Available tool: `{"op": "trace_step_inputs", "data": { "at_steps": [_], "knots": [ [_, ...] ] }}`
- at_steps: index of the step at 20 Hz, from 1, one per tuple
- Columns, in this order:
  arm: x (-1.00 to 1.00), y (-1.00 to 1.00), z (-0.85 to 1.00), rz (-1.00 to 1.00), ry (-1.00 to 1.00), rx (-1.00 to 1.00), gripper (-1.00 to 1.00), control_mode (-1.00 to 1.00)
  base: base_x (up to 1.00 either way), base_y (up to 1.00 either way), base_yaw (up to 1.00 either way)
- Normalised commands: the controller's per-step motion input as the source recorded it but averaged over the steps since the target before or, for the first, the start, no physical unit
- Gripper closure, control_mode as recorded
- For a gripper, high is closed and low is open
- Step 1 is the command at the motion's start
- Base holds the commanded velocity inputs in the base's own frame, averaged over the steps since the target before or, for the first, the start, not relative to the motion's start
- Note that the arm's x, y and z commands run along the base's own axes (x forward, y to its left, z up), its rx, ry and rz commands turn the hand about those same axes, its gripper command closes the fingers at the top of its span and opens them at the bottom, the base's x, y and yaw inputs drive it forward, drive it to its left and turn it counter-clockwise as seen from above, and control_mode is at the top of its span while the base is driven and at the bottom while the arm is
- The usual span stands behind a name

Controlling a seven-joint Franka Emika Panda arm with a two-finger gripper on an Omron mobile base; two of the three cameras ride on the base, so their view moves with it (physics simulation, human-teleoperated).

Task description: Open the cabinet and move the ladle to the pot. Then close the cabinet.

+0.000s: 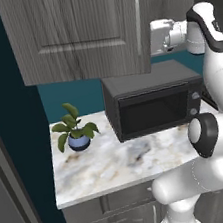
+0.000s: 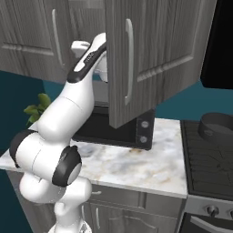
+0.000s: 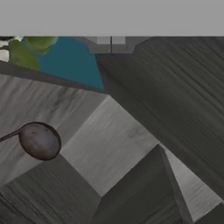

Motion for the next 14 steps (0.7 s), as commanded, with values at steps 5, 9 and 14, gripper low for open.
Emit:
{"op": "trace_step_inputs", "data": {
  "at_steps": [5, 9, 14],
  "knots": [
    [-0.51, 0.73, 0.07, 0.11, 0.0, 0.0, 1.0, -1.0, 0.0, 0.0, 0.0],
    [-0.59, 0.79, 0.09, 0.08, 0.0, 0.0, 1.0, -1.0, 0.0, 0.0, 0.0],
    [-0.62, 0.78, 0.15, 0.02, -0.01, 0.0, 1.0, -1.0, 0.0, 0.0, 0.0]
  ]
}}
